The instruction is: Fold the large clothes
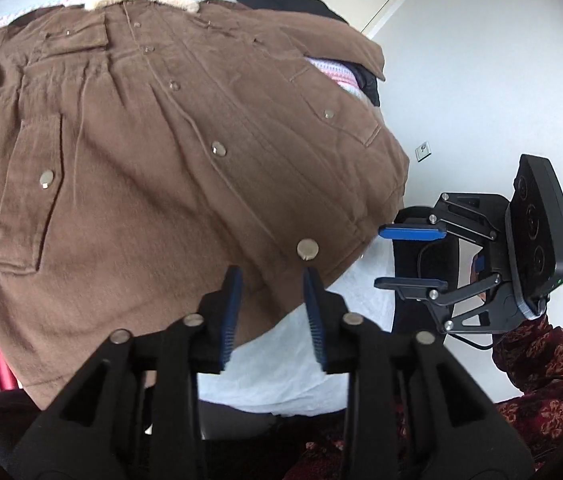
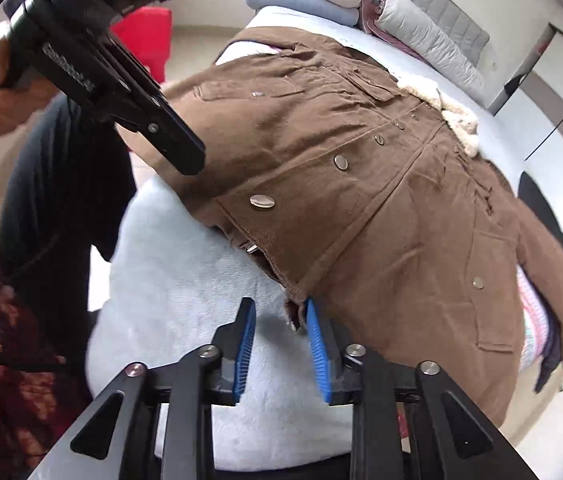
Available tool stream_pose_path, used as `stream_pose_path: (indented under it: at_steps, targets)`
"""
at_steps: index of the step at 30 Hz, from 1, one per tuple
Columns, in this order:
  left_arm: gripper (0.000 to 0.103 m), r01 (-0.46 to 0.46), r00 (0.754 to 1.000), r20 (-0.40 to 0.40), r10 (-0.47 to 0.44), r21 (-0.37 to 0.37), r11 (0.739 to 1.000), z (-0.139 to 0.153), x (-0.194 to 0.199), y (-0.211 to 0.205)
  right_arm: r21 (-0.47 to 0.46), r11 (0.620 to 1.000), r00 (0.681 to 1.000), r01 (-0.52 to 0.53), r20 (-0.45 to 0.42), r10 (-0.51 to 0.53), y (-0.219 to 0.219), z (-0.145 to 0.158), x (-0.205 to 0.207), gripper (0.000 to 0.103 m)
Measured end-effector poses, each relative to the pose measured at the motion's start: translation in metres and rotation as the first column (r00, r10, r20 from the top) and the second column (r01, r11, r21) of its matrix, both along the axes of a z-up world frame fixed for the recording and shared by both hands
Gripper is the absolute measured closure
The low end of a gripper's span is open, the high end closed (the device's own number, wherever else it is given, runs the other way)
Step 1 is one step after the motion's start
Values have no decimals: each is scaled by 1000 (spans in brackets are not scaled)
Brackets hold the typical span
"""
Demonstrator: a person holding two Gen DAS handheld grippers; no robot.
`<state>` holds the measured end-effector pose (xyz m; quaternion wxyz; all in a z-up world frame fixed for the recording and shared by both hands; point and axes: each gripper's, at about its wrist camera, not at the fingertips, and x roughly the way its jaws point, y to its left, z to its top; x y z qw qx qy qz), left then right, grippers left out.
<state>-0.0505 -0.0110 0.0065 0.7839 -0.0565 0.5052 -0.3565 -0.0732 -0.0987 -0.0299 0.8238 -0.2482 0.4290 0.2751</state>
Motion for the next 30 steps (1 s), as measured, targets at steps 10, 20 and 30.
stream_pose_path:
  at_steps: [10, 20, 30]
  targets:
    - [47, -18, 987, 163, 7, 68, 998, -7, 78, -76, 190, 813, 829, 550, -9, -559, -164, 33, 108, 50]
    - [47, 15, 994, 106, -22, 71, 997, -37, 82, -104, 358, 739, 805, 571, -421, -418, -252, -34, 99, 31]
    - [47, 68, 992, 98, -75, 69, 995, -25, 85, -122, 462, 719, 835, 519, -455, -310, -247, 0, 66, 95]
